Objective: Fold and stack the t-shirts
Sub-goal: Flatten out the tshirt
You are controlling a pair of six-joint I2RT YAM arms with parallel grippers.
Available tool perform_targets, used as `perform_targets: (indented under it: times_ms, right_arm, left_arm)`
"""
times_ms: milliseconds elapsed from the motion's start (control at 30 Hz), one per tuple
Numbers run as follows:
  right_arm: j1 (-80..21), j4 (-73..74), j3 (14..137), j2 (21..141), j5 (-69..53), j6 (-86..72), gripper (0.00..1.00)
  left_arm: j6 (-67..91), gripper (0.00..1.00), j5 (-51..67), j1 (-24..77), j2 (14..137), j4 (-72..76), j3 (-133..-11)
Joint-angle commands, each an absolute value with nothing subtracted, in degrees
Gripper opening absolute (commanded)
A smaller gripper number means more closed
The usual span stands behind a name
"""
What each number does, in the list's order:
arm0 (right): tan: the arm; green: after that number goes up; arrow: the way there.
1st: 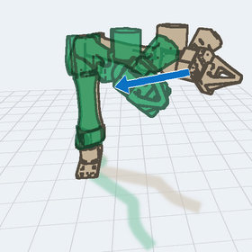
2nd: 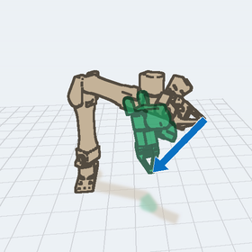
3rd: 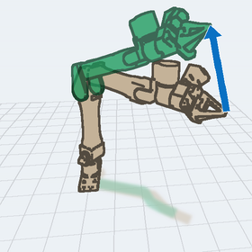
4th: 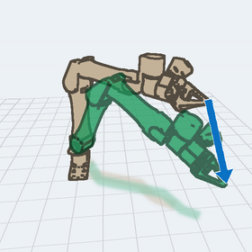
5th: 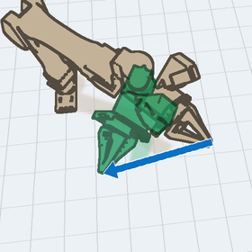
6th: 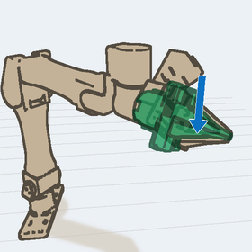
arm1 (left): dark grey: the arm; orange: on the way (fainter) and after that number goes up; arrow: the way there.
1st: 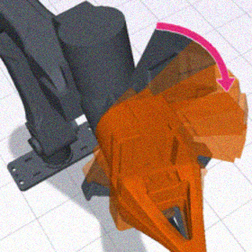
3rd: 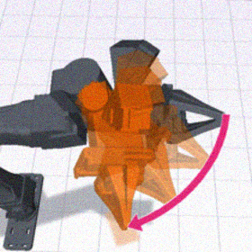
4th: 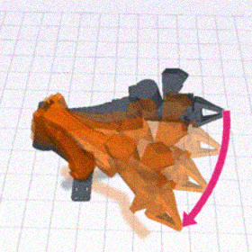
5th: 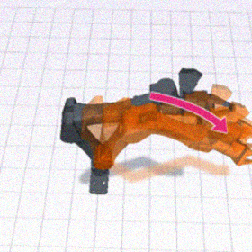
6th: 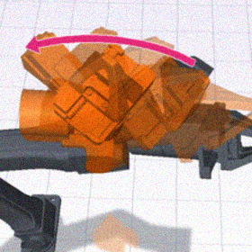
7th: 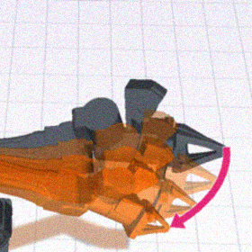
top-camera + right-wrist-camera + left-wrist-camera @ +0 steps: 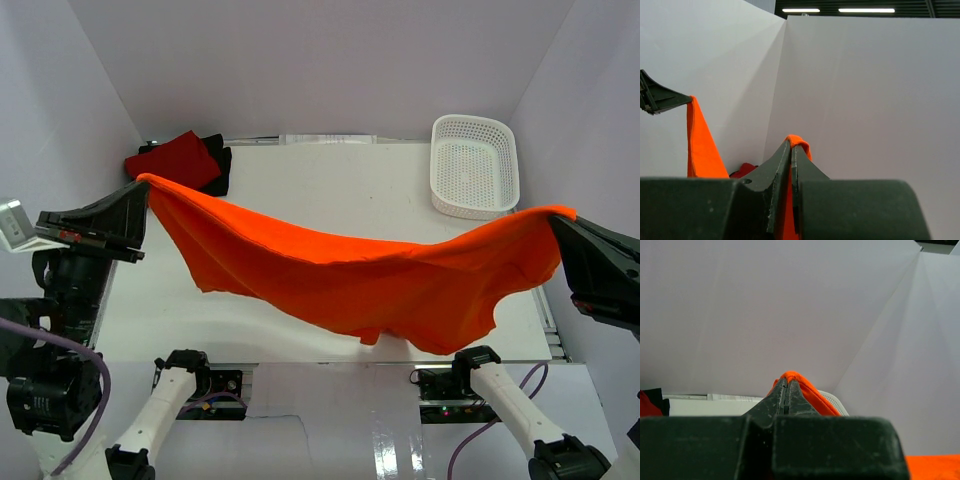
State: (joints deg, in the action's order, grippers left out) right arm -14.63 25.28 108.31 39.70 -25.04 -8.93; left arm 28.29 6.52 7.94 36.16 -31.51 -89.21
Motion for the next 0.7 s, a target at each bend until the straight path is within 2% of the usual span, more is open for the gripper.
perform_targets:
  times_ms: [0, 467, 667]
  right_arm:
    - [-14.5, 19.87, 110.22, 38.59, -23.83, -9.32, 0.08]
    - [-13.8, 16.96, 113.82, 35.95, -24.87, -12.39, 0.08]
    - [-13.71, 17.4, 108.91, 35.51, -23.38, -13.62, 0.08]
  left_arm:
    - [26.98, 0.0, 3.08, 9.05, 35.25, -31.81, -92.37]
    - [27.42, 0.0, -2.2, 10.46, 30.85, -32.43, -92.55]
    - [27.42, 0.0, -2.99, 10.46, 30.15, -32.69, -90.62]
